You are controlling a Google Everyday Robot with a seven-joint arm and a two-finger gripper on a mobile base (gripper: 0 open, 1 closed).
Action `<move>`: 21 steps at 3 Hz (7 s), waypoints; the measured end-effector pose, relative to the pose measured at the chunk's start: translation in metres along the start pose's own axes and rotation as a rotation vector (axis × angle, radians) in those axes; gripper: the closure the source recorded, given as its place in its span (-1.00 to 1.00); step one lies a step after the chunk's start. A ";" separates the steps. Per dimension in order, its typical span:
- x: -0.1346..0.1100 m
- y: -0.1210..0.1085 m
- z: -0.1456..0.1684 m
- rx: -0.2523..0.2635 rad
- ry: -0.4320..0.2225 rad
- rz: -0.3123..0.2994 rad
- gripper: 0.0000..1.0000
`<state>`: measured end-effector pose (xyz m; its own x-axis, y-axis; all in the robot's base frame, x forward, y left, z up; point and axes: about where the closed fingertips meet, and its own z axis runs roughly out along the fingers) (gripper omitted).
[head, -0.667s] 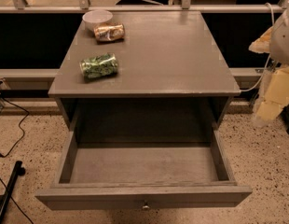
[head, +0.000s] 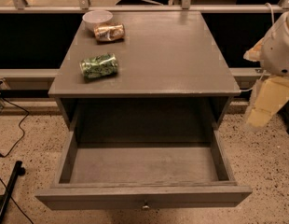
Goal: Close top drawer
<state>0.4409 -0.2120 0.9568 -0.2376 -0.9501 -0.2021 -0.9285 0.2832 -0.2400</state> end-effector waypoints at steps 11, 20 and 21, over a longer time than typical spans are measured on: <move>0.047 0.192 0.246 -0.111 -0.365 -0.206 1.00; -0.004 0.178 0.270 0.162 -0.294 -0.125 1.00; 0.011 0.163 0.297 0.210 -0.261 -0.109 1.00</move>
Offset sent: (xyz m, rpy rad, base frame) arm -0.0386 0.0517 -0.2093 0.3992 -0.1496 0.1584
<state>0.3715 -0.1377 0.6334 -0.0345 -0.9185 -0.3940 -0.8588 0.2289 -0.4584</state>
